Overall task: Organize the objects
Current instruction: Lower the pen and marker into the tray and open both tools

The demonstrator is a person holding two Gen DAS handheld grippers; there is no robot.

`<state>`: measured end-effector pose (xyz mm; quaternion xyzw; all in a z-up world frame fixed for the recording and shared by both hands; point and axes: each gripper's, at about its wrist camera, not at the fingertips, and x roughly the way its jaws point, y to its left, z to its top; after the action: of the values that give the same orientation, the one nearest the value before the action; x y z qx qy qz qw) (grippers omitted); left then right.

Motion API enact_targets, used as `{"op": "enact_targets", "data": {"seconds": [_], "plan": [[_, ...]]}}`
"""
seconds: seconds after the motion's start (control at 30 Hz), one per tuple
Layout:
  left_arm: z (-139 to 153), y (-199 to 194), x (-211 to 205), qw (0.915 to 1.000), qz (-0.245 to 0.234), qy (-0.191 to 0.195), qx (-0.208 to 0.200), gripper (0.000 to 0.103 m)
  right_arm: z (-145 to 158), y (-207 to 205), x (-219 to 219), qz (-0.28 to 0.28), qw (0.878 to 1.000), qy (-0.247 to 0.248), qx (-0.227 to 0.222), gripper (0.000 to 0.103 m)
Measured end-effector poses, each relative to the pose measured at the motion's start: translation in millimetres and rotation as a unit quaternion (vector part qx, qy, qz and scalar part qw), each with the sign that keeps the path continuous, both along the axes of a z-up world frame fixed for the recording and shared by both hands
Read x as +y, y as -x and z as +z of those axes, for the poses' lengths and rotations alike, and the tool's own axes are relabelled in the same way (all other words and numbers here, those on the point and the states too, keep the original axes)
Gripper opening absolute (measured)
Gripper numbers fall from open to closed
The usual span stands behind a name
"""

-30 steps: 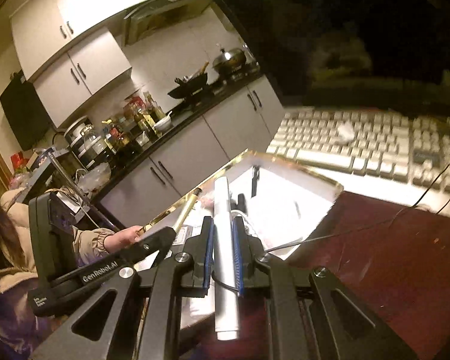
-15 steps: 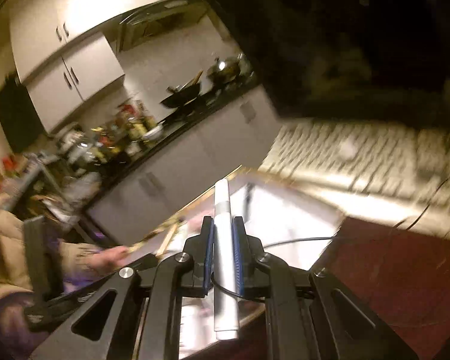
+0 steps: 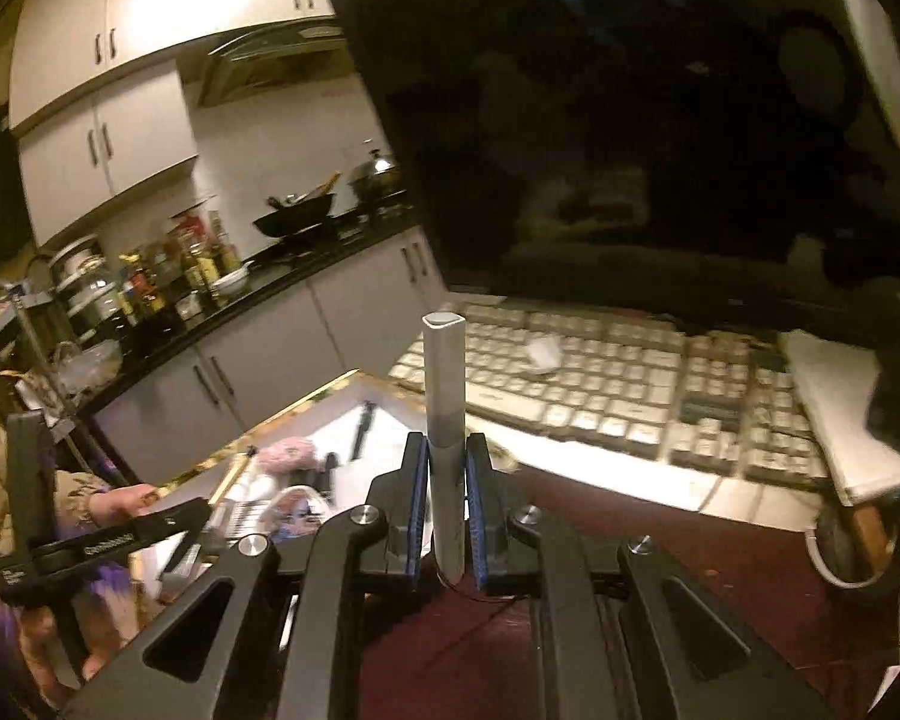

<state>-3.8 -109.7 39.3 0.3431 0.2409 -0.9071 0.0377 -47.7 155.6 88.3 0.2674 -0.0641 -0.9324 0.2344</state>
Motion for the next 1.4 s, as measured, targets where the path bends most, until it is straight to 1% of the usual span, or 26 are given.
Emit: {"op": "enact_targets", "data": {"seconds": [0.1,0.13,0.2,0.23,0.3,0.37,0.43,0.5,0.6,0.77,0.83,0.93,1.0,1.07,1.17,1.27,1.37,1.4], "plan": [[0,1,1,1.0,-0.001,0.003,0.0,0.008,2,-4,10,-0.007,1.0,0.006,0.002,0.011],[0,2,1,1.0,-0.002,0.004,-0.002,0.008,4,-7,13,-0.011,1.0,0.0,0.009,0.011],[-2,3,3,1.0,-0.006,0.005,-0.006,0.008,7,-12,14,-0.026,0.999,-0.029,0.025,0.011],[-3,4,4,0.9999,-0.008,0.005,-0.007,0.008,7,-13,17,-0.036,0.998,-0.043,0.024,0.011],[-2,4,7,0.9999,-0.013,0.008,-0.007,0.008,3,-15,24,-0.041,0.998,-0.047,0.006,0.011],[-1,4,9,0.9998,-0.014,0.012,-0.006,0.008,-5,-22,39,-0.05,0.998,-0.036,-0.013,0.011],[-2,6,11,0.9997,-0.016,0.014,-0.009,0.008,-13,-32,56,-0.055,0.998,-0.014,-0.028,0.011],[-4,8,13,0.9996,-0.02,0.016,-0.012,0.008,-14,-42,68,-0.064,0.998,-0.004,-0.028,0.011],[-3,9,18,0.9994,-0.024,0.022,-0.013,0.008,7,-62,76,-0.077,0.997,-0.008,0.004,0.011],[-1,7,21,0.9993,-0.024,0.028,-0.011,0.008,45,-87,64,-0.084,0.993,-0.04,0.069,0.011],[-1,6,21,0.9993,-0.023,0.027,-0.011,0.008,55,-92,56,-0.057,0.995,-0.029,0.076,0.011],[0,4,17,0.9994,-0.017,0.027,-0.009,0.008,54,-86,33,-0.012,0.998,-0.018,0.065,0.011],[2,0,11,0.9995,-0.01,0.028,-0.007,0.008,44,-75,11,0.029,0.999,-0.003,0.038,0.011],[2,-2,4,0.9996,-0.002,0.027,-0.007,0.008,31,-66,-9,0.059,0.998,0.009,0.013,0.011],[0,-5,-8,0.9996,0.011,0.023,-0.008,0.008,6,-50,-47,0.112,0.993,0.025,-0.037,0.011],[-4,-5,-16,0.9996,0.016,0.017,-0.015,0.008,-18,-40,-88,0.152,0.986,0.01,-0.071,0.011],[-10,-2,-21,0.9996,0.018,0.01,-0.021,0.008,-33,-31,-119,0.174,0.981,-0.004,-0.086,0.011],[-11,-2,-22,0.9996,0.02,0.008,-0.02,0.008,-37,-29,-123,0.175,0.981,-0.006,-0.088,0.011]]}}
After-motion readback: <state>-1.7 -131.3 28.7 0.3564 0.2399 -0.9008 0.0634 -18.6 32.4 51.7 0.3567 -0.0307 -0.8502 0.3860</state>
